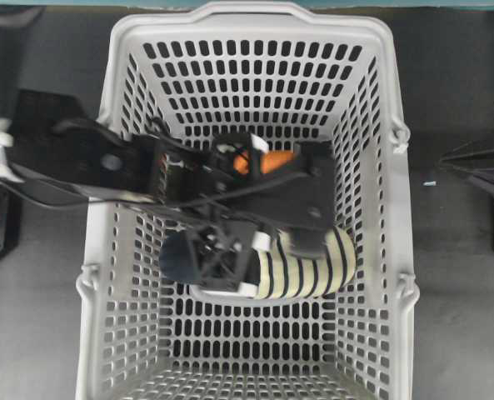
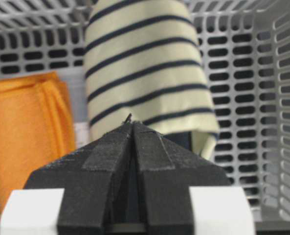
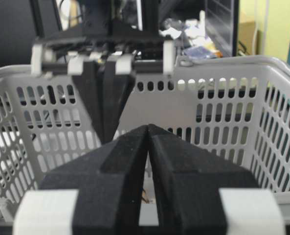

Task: Pick up the slipper from the shopping basket with the left arm.
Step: 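Lower the left gripper and pinch the slipper's striped heel edge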

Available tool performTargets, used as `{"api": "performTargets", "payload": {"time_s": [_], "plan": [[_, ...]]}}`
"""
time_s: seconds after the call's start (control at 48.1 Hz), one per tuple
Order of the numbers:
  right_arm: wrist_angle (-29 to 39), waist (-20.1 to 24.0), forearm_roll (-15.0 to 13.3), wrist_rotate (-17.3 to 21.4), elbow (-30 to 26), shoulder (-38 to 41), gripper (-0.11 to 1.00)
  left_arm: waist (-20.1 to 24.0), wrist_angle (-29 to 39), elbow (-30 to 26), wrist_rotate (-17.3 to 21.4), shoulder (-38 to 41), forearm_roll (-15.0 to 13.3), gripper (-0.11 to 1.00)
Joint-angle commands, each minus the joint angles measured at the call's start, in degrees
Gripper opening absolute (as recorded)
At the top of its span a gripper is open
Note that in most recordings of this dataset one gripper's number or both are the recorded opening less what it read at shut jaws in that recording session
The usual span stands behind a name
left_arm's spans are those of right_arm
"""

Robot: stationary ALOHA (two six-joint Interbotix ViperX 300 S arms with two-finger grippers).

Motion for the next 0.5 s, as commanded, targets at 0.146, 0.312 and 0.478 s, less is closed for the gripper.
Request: {"api": "performTargets", "payload": {"time_s": [0.146,0.312,0.478], "plan": [[-0.26,0.44,0.18,0.00,-0.44,0.26,0.00,-1.41,8.35,-6.86,-0.97,4.66,0.18,0.54],[-0.26,0.53,0.18,0.00,-0.35,0.18,0.00,-1.85,9.23,-8.17,-1.23,7.29,0.18,0.90],[-0.26,0.53,0.18,0.00,-0.18,0.18,0.00,-2.37,9.23,-8.61,-3.16,9.32,0.18,0.91]]}}
